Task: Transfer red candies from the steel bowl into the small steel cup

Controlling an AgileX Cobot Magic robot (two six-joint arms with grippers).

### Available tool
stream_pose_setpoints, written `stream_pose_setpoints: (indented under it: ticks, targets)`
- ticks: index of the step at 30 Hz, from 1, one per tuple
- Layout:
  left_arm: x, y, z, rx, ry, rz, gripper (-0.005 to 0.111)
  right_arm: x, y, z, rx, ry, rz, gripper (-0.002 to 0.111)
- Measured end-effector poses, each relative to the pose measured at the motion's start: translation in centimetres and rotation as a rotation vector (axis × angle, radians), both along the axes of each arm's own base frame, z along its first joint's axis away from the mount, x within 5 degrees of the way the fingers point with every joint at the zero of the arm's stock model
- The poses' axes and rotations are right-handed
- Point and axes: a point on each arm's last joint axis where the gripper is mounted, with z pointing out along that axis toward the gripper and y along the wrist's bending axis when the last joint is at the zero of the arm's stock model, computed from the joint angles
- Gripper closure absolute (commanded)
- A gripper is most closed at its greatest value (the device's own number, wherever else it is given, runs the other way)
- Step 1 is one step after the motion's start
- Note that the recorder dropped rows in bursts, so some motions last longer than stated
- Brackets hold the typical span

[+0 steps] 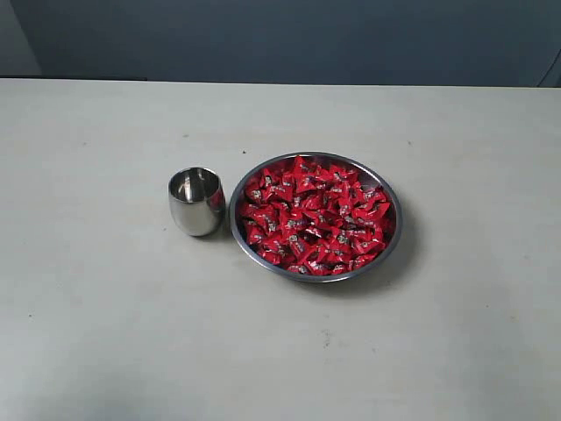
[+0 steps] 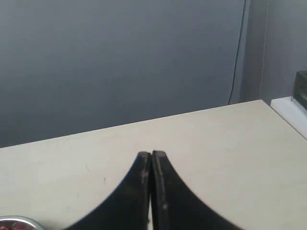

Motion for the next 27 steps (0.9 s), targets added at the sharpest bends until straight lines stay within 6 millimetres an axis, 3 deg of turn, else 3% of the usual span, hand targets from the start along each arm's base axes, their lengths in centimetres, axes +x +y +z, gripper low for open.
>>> stream_pose_setpoints:
  ticks: [7, 27]
  targets:
    - [0.0, 0.0, 0.0, 0.000, 0.000, 0.000, 0.106, 0.6, 0.0, -0.5, 0.036, 0.022, -0.011, 0.108]
    - [0.0, 0.0, 0.0, 0.000, 0.000, 0.000, 0.106, 3.6, 0.1, -4.7, 0.035, 0.272, -0.010, 0.108]
